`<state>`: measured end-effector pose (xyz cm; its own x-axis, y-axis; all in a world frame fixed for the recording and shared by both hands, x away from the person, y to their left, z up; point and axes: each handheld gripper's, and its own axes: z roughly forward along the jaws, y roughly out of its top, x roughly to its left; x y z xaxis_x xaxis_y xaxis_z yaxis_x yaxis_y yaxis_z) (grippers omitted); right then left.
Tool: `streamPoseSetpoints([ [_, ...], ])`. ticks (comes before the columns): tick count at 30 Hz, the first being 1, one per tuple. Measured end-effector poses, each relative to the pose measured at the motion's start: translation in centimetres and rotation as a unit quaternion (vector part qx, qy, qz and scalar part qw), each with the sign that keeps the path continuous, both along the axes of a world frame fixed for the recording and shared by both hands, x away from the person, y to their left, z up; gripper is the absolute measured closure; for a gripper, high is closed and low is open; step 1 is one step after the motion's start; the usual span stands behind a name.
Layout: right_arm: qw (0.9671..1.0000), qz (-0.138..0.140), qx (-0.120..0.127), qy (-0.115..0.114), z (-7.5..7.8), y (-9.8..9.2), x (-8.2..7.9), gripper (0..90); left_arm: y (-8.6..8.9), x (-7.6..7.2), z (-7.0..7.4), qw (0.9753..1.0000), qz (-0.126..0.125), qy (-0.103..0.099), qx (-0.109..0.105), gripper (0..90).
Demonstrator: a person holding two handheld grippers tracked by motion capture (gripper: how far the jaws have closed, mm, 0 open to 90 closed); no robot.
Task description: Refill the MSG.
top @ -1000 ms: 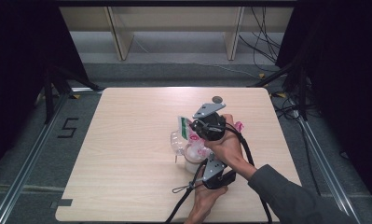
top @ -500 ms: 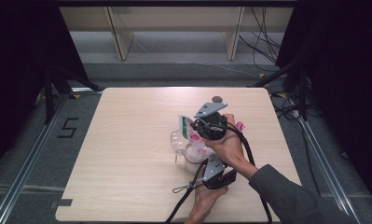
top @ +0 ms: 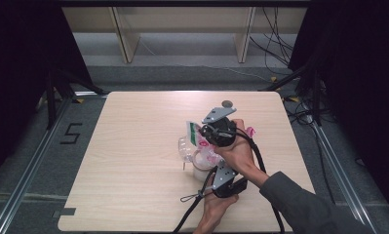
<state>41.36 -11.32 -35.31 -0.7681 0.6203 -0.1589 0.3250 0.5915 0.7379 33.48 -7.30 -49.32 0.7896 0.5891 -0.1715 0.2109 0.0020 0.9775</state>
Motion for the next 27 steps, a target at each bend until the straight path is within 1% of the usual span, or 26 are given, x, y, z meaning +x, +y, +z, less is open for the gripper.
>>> streamPoseSetpoints([
  [1, 0.9998, 0.003, -0.013, -0.012, 0.06, -0.14, 0.15, 90.0, -0.04, 0.1, -0.06, 0.9999, -0.005, -0.004, -0.011, 74.9],
  [2, 0.9998, 0.003, -0.017, -0.013, 0.13, -0.24, 0.22, 90.0, 0.15, -0.05, 0.11, 1.0, 0.001, 0.002, 0.007, 74.9],
  [3, 0.9999, 0.003, -0.009, -0.008, 0.14, -0.18, 0.17, 90.0, 0.19, -0.05, 0.15, 1.0, 0.001, 0.002, 0.01, 74.9],
  [4, 0.9999, 0.003, -0.009, -0.009, 0.1, -0.15, 0.19, 90.0, 0.19, -0.08, 0.19, 1.0, 0.001, 0.002, 0.009, 74.9],
  [5, 0.9999, -0.003, -0.012, -0.009, 0.09, -0.07, 0.09, 90.0, 0.15, -0.09, 0.2, 1.0, 0.0, 0.0, 0.005, 74.8],
  [6, 0.9999, -0.001, -0.014, -0.004, 0.17, -0.06, 0.09, 90.0, 0.14, -0.08, 0.19, 1.0, 0.001, 0.0, 0.004, 74.8],
  [7, 1.0, -0.003, -0.003, -0.004, 0.18, 0.09, 0.04, 90.0, 0.19, -0.07, 0.2, 1.0, 0.003, 0.0, 0.005, 74.8],
  [8, 1.0, 0.0, 0.007, 0.004, 0.25, 0.1, 0.0, 90.0, 0.25, -0.07, 0.26, 1.0, 0.002, 0.0, 0.007, 74.9],
  [9, 1.0, 0.0, 0.007, 0.003, 0.28, 0.06, 0.02, 90.0, 0.29, -0.04, 0.28, 0.9999, 0.001, -0.002, 0.01, 74.9],
  [11, 1.0, 0.0, 0.004, -0.001, 0.22, 0.12, 0.01, 90.0, 0.22, -0.09, 0.3, 1.0, 0.001, -0.001, 0.008, 74.8],
  [13, 1.0, -0.001, 0.003, 0.005, 0.29, 0.06, 0.03, 90.0, 0.02, 0.06, 0.12, 0.9999, -0.004, -0.005, -0.01, 74.9],
  [14, 1.0, -0.001, 0.005, 0.004, 0.28, 0.05, 0.03, 90.0, 0.11, -0.05, 0.23, 1.0, 0.001, -0.001, 0.002, 74.9],
  [15, 1.0, 0.0, 0.003, 0.002, 0.3, 0.05, 0.01, 90.0, 0.02, 0.04, 0.15, 0.9999, -0.005, -0.007, -0.012, 74.9],
  [16, 1.0, 0.002, 0.003, 0.001, 0.34, 0.05, -0.01, 90.0, 0.16, -0.09, 0.29, 1.0, 0.0, -0.002, 0.0, 74.9],
  [17, 1.0, 0.001, 0.005, -0.001, 0.31, 0.09, 0.0, 90.0, 0.24, -0.1, 0.33, 1.0, 0.001, -0.001, 0.007, 74.9],
  [18, 1.0, 0.001, 0.004, 0.002, 0.31, 0.08, 0.01, 90.0, 0.24, -0.07, 0.31, 1.0, 0.0, 0.0, 0.007, 74.9],
  [19, 1.0, 0.0, 0.003, -0.001, 0.23, 0.11, 0.0, 90.0, 0.16, 0.0, 0.22, 1.0, -0.001, -0.001, 0.003, 74.9],
  [20, 1.0, 0.004, -0.003, 0.0, 0.24, 0.1, 0.0, 90.0, 0.09, -0.06, 0.2, 1.0, 0.001, 0.002, 0.002, 74.9],
  [21, 1.0, 0.005, -0.003, 0.002, 0.19, 0.13, -0.01, 90.0, 0.1, -0.08, 0.18, 1.0, 0.002, 0.002, 0.003, 74.9],
  [23, 1.0, 0.004, 0.001, -0.002, 0.15, 0.08, 0.05, 90.0, 0.21, -0.01, 0.15, 1.0, 0.0, 0.001, 0.007, 75.0],
  [24, 1.0, 0.003, 0.001, 0.002, 0.12, 0.07, 0.06, 90.0, 0.16, -0.02, 0.15, 1.0, 0.0, 0.002, 0.006, 74.9],
  [25, 1.0, 0.003, -0.002, 0.002, 0.01, 0.11, 0.05, 90.0, 0.11, -0.07, 0.14, 1.0, 0.0, 0.002, 0.006, 74.9],
  [26, 1.0, 0.002, -0.004, -0.003, -0.03, 0.15, 0.01, 90.0, 0.04, -0.1, 0.11, 1.0, 0.001, 0.002, 0.002, 74.9],
  [27, 1.0, 0.002, -0.003, -0.002, 0.02, 0.14, 0.03, 90.0, 0.06, -0.1, 0.1, 1.0, 0.002, 0.001, 0.003, 74.9],
])
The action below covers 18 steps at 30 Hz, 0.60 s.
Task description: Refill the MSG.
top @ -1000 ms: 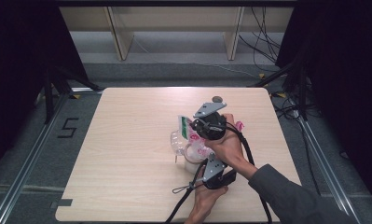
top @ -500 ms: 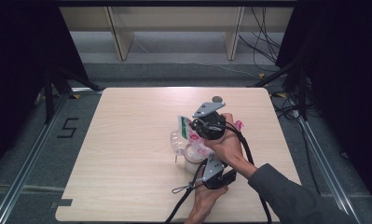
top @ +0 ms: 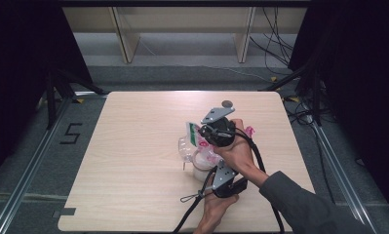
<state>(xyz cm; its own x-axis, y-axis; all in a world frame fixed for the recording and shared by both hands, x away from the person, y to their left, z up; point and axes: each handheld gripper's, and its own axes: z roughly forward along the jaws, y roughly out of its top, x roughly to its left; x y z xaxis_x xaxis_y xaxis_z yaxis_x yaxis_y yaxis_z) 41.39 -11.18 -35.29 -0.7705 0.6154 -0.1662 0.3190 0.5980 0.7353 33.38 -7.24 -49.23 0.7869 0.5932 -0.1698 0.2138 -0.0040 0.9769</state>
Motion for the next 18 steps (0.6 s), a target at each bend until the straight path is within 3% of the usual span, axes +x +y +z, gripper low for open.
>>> streamPoseSetpoints([
  [6, 1.0, -0.002, 0.003, 0.007, 0.06, -0.08, 0.04, 90.0, 0.11, 0.03, 0.05, 1.0, -0.002, 0.0, 0.005, 74.9],
  [7, 1.0, -0.001, 0.004, -0.003, 0.09, -0.15, 0.13, 90.0, 0.16, 0.01, 0.12, 1.0, -0.001, 0.001, 0.005, 75.0],
  [11, 1.0, 0.005, 0.001, 0.006, 0.1, -0.07, 0.1, 90.0, 0.06, -0.01, 0.08, 1.0, -0.003, 0.001, 0.0, 74.9],
  [12, 1.0, 0.005, -0.002, -0.002, 0.04, -0.07, 0.19, 90.0, 0.06, 0.02, 0.07, 1.0, 0.0, 0.002, -0.001, 75.0],
  [18, 1.0, -0.003, 0.004, 0.008, 0.02, 0.05, 0.13, 90.0, 0.1, 0.2, -0.12, 1.0, 0.003, 0.004, 0.001, 75.0],
])
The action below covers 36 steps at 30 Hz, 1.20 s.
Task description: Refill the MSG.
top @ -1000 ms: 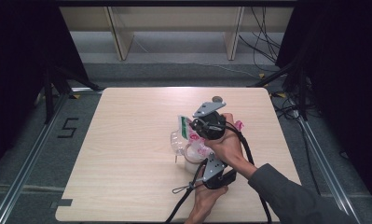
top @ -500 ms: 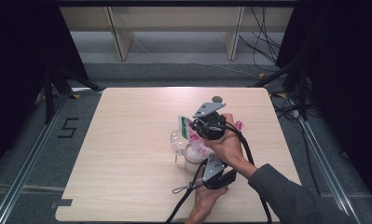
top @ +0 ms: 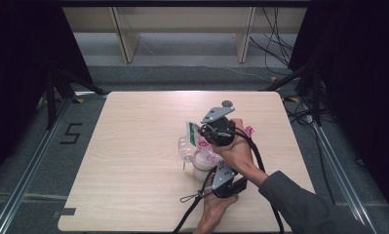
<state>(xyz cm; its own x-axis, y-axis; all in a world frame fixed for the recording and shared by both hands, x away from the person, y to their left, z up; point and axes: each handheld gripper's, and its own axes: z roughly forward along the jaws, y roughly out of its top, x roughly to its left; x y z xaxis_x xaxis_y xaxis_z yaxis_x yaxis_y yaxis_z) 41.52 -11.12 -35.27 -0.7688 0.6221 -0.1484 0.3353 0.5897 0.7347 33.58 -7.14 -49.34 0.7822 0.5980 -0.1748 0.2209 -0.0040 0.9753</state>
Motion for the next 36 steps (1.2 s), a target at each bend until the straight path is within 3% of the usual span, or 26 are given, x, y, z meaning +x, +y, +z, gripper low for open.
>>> streamPoseSetpoints([
  [2, 0.9999, 0.005, 0.0, -0.013, 0.0, 0.0, 0.1, 90.0, 0.0, 0.0, -0.1, 1.0, -0.001, 0.002, -0.004, 75.1],
  [6, 1.0, 0.0, 0.003, -0.003, 0.0, 0.0, 0.0, 90.0, 0.0, 0.0, 0.0, 1.0, -0.001, 0.001, -0.001, 75.1],
  [12, 1.0, 0.001, 0.0, -0.009, 0.0, -0.1, 0.1, 90.0, 0.0, 0.0, 0.0, 1.0, -0.002, 0.001, 0.0, 75.1],
  [14, 1.0, 0.001, 0.003, -0.004, 0.1, -0.2, 0.1, 90.0, -0.2, 0.1, -0.2, 0.9999, -0.003, -0.001, -0.013, 75.1],
  [15, 1.0, 0.001, 0.005, -0.002, 0.1, -0.2, 0.1, 90.0, -0.1, 0.0, -0.2, 1.0, 0.002, 0.002, 0.001, 75.1],
  [18, 1.0, 0.0, 0.009, -0.003, 0.0, -0.4, 0.1, 90.0, -0.1, 0.0, -0.3, 1.0, 0.004, 0.001, 0.005, 75.1],
  [22, 0.9998, 0.005, 0.018, -0.009, 0.1, -0.7, 0.1, 90.0, -0.1, 0.0, -0.7, 0.9999, 0.007, 0.002, 0.011, 75.0],
  [23, 0.9998, -0.003, 0.021, -0.002, 0.1, -0.9, 0.0, 90.0, -0.3, 0.1, -0.9, 1.0, 0.004, -0.002, -0.002, 75.0],
  [24, 0.9997, 0.0, 0.024, -0.007, 0.1, -1.0, 0.1, 90.0, -0.2, 0.0, -0.8, 0.9999, 0.009, 0.004, 0.013, 75.0],
  [25, 0.9995, -0.001, 0.03, -0.009, 0.0, -1.2, 0.1, 90.0, -0.4, 0.1, -1.0, 1.0, 0.001, 0.001, 0.001, 75.0],
  [26, 0.9994, 0.003, 0.029, -0.019, 0.0, -1.4, 0.2, 90.0, -0.4, 0.1, -1.1, 1.0, 0.002, 0.0, -0.001, 75.0],
  [27, 0.9994, 0.004, 0.032, -0.012, 0.0, -1.6, 0.1, 90.0, -0.3, 0.1, -1.1, 1.0, 0.0, 0.003, 0.006, 74.9],
  [28, 0.9991, 0.001, 0.039, -0.017, 0.0, -1.7, 0.1, 90.0, -0.6, 0.0, -1.2, 0.9999, 0.007, 0.006, -0.012, 74.8],
  [31, 0.9986, -0.005, 0.053, -0.008, 0.0, -2.4, 0.0, 90.0, -0.6, 0.0, -1.4, 0.9999, 0.005, 0.012, -0.003, 74.6],
  [36, 0.9977, -0.005, 0.065, -0.014, -0.1, -3.3, -0.1, 90.0, -0.8, 0.0, -1.6, 0.9999, 0.004, 0.015, 0.003, 74.6],
])
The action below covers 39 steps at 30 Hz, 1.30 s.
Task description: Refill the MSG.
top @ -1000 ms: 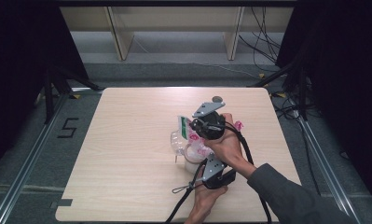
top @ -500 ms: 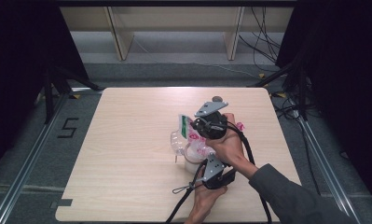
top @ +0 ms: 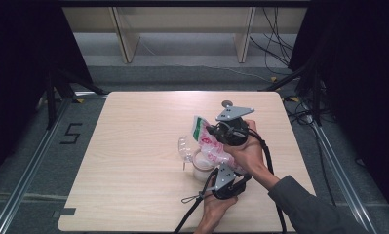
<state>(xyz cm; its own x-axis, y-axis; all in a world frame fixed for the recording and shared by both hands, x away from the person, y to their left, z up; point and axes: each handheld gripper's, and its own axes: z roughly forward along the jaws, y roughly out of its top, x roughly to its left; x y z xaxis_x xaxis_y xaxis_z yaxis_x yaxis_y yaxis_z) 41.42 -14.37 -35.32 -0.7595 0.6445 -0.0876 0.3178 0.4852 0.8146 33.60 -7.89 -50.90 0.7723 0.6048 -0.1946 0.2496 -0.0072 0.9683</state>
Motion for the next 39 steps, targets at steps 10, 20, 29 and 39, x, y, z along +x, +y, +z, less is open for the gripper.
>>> streamPoseSetpoints([
  [10, 0.9998, -0.003, 0.018, -0.001, 0.0, -0.4, -0.5, 90.0, 0.1, 0.1, -0.1, 1.0, -0.001, 0.008, 0.005, 72.6],
  [20, 0.9992, -0.002, 0.039, -0.006, -0.1, -0.9, -1.0, 90.0, 0.2, 0.1, -0.3, 0.9999, -0.001, 0.013, 0.009, 70.6],
  [29, 0.9988, 0.005, 0.049, -0.003, 0.1, -1.4, -1.3, 90.0, 0.3, 0.2, -0.3, 0.9998, -0.002, 0.018, 0.013, 67.3],
  [39, 0.9964, 0.003, 0.085, 0.001, 0.2, -3.0, -2.2, 90.0, 0.6, 0.2, -0.3, 0.9985, -0.01, 0.034, 0.043, 62.5],
])
